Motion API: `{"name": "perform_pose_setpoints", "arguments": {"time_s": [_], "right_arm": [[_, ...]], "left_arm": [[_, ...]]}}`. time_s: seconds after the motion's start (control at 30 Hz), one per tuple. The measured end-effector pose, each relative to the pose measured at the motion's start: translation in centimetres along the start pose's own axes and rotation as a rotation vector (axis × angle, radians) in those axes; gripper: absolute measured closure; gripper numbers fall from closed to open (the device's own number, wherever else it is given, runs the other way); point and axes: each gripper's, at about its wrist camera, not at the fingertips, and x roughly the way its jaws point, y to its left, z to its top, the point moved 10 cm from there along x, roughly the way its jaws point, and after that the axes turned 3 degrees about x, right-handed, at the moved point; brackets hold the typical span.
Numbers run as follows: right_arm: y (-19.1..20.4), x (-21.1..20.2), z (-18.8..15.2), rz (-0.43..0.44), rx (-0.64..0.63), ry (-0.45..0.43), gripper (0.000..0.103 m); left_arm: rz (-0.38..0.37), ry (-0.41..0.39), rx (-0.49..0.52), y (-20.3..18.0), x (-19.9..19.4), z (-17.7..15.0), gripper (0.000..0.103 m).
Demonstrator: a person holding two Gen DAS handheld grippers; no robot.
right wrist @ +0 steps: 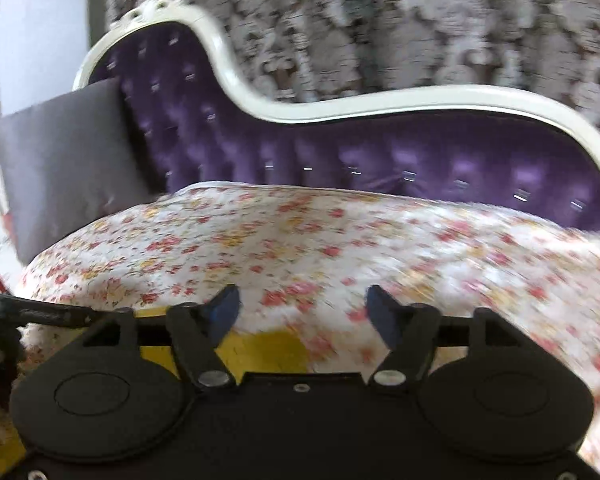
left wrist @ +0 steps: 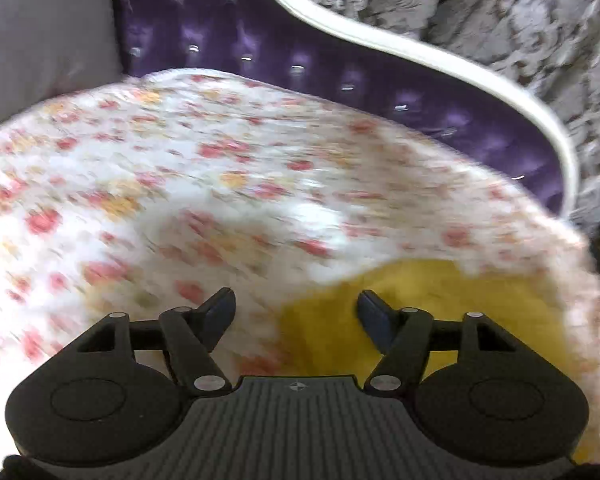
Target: Fold small clothes
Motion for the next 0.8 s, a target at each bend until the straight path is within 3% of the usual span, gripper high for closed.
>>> {"name": "perform_pose_setpoints", "arguments": {"time_s": [0.03,0.1,0.17,0.3,0.5,0.63,0.8], "right_arm": [[-0.2,-1.1,-0.2,-0.017,0.015,-0.002,0.027],[-0.1,-2.9,-0.4,-0.046,0.019,-0.014,0.021],[0.6,-4.8,-0.7,-0.066,0.011,-0.027,0.006],[3.1,-7.9,-2.1,-0.05,-0.009,-0.03,0.0],[6.7,-11.0,-4.6,-0.01,-0.013,-0.002,0.001],[7.4,-12.4,-6.3,-0.053,-0.01,0.042,0.001],[6.7,-13.6,-8.0,-0.189,0.018,0.11,0.001]], "left_arm": [[0.035,-0.002,0.013,0.2,-0.3,0.4,0.042],[0.018,-0.037,-0.022,0.0,-2.1,1.4,0.043],[0.014,-0.097,-0.009,-1.0,-5.0,2.3,0.043],[0.003,-0.178,0.076,-4.1,-10.8,2.3,0.041],[0.034,-0.217,0.118,-7.6,-17.0,-0.9,0.04],[0.053,-0.128,0.07,-8.7,-18.7,-4.0,0.04],[0.13,-0.066,0.051,-9.0,-19.2,-6.7,0.04]]}}
